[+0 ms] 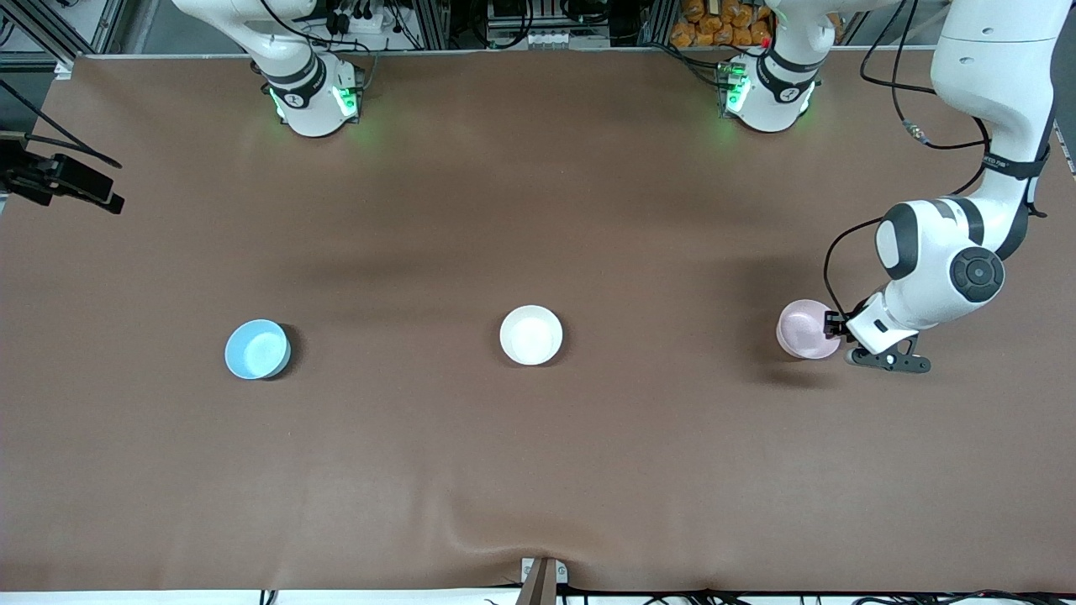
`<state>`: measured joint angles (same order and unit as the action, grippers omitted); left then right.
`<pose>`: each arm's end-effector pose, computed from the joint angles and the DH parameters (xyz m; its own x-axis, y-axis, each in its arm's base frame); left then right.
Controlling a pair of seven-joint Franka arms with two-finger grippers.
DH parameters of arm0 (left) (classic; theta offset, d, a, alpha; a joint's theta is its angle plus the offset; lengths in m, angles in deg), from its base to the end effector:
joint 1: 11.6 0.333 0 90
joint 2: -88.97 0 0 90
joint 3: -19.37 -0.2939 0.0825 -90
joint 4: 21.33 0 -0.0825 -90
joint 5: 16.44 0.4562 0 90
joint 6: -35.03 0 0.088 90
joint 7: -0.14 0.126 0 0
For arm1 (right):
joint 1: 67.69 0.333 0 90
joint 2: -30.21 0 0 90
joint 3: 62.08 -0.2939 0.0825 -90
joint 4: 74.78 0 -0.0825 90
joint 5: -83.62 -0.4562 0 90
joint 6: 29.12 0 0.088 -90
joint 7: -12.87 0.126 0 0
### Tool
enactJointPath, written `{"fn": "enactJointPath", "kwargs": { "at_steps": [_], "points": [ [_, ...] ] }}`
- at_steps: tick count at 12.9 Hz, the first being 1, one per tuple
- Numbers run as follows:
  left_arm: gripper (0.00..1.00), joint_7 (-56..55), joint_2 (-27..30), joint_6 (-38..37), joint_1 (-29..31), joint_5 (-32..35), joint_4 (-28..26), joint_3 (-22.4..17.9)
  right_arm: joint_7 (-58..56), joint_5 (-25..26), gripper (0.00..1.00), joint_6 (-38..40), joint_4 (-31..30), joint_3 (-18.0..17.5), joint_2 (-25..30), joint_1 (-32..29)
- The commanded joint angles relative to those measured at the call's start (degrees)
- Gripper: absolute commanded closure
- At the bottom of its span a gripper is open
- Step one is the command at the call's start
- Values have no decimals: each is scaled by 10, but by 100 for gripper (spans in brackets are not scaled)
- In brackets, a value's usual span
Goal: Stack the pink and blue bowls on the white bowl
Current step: 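Move the left gripper down to the pink bowl and grasp its rim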
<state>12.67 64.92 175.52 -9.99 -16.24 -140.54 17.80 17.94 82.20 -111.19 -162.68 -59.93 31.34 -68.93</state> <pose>0.6150 0.0351 0.1215 0.9847 -0.1670 -0.0499 -0.1673 -0.9859 -0.0025 0.6040 -0.0326 0.6038 0.9861 -0.1434 -0.0838 -0.1454 -0.9892 -0.0181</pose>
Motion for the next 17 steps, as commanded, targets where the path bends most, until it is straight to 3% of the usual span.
{"fn": "enactJointPath", "kwargs": {
  "at_steps": [1, 3, 4, 5, 10, 13, 17],
  "points": [
    [69, 5, -3, 17, 5, 2, -8, 5, 9, 0, 0, 7, 5, 0, 0, -2],
    [80, 5, -3, 17, 5, 2, -8, 5, 9, 0, 0, 7, 5, 0, -1, -2],
    [95, 5, -3, 17, 5, 3, -8, 5, 9, 0, 0, 7, 4, 0, -1, -2],
    [100, 6, -1, 17, 5, 2, -8, 5, 9, 0, 0, 7, 4, 0, -1, -2],
    [100, 0, 20, -17, 4, -24, 6, 28, 9, 0, 0, 7, 4, 1, -1, -3],
    [100, -38, 22, -99, -2, -59, 70, 51, 9, 0, 0, 7, 4, 1, -1, -3],
    [100, -185, 18, -138, -12, -60, 123, 130, 9, 0, 0, 7, 4, 1, -1, -7]
  ]
}}
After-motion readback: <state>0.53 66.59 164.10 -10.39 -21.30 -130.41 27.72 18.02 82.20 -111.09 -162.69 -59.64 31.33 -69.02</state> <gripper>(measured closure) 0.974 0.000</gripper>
